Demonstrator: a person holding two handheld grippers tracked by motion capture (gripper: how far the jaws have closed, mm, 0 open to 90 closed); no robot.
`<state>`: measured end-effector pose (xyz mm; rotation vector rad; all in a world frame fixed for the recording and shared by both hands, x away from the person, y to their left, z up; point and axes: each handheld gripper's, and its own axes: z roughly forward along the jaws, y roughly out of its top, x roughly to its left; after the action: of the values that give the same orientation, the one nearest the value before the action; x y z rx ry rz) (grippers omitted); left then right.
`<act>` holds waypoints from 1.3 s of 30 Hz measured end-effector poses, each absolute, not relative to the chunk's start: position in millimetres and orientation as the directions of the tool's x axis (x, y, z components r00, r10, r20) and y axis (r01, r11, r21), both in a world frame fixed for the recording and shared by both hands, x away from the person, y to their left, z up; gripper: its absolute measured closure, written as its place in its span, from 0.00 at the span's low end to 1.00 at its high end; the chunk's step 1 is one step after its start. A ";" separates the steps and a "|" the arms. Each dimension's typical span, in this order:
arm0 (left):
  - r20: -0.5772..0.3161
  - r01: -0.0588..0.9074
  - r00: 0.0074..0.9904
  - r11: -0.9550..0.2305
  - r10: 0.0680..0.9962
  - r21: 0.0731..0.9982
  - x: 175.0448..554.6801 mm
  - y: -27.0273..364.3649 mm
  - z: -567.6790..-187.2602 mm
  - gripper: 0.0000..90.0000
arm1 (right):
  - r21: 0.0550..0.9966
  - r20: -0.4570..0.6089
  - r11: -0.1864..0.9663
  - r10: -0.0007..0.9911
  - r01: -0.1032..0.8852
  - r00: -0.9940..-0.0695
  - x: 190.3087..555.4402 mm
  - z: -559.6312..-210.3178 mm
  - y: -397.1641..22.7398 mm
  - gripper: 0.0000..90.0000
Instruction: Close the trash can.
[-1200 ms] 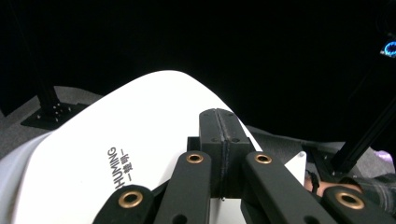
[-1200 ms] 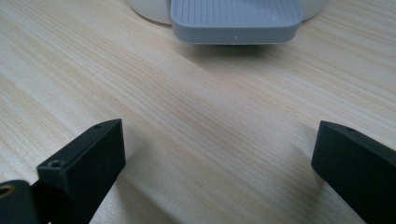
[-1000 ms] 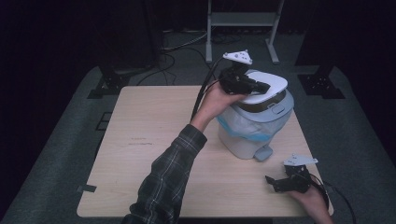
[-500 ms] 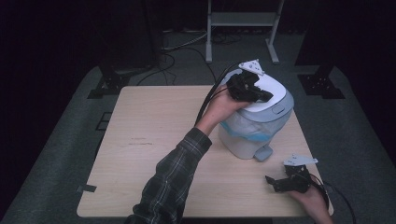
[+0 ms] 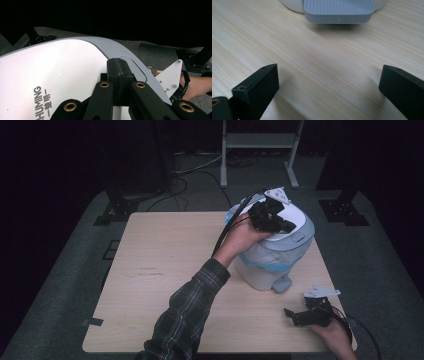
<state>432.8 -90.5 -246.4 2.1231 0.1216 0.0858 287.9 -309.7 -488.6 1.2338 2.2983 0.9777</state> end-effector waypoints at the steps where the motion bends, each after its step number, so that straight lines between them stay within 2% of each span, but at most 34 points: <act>1: 0.001 0.061 0.993 -0.519 0.118 0.853 433.5 -89.4 -246.7 1.00 | 0.715 0.014 0.381 0.830 0.586 -0.557 287.9 -488.6 -309.7 0.02; 4: -0.005 0.067 0.993 -0.508 0.121 0.859 433.8 -85.6 -246.9 1.00 | 0.716 0.014 0.381 0.830 0.586 -0.557 287.9 -488.6 -309.7 0.02; 5: -0.009 0.068 0.993 -0.498 0.120 0.865 434.1 -83.8 -247.4 0.95 | 0.715 0.014 0.381 0.830 0.586 -0.557 287.9 -488.5 -309.7 0.02; 10: -0.023 0.081 0.991 -0.456 0.132 0.886 434.6 -72.5 -246.6 0.86 | 0.715 0.015 0.381 0.830 0.586 -0.557 287.9 -488.5 -309.7 0.02; 13: -0.011 0.073 0.990 -0.440 0.140 0.895 432.2 -64.6 -241.9 0.78 | 0.715 0.015 0.381 0.830 0.586 -0.557 287.9 -488.5 -309.7 0.02; 23: 0.029 0.065 0.978 -0.430 0.209 0.901 420.8 -36.3 -234.5 0.41 | 0.715 0.015 0.383 0.828 0.585 -0.561 288.8 -488.5 -309.9 0.02; 39: 0.090 0.056 0.944 -0.423 0.317 0.905 391.9 18.7 -242.0 0.09 | 0.715 0.012 0.384 0.829 0.584 -0.559 289.7 -488.5 -309.5 0.02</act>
<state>391.9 18.7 -242.0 1.9953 0.2668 0.2971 289.7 -309.5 -488.5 1.2304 2.2999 0.9769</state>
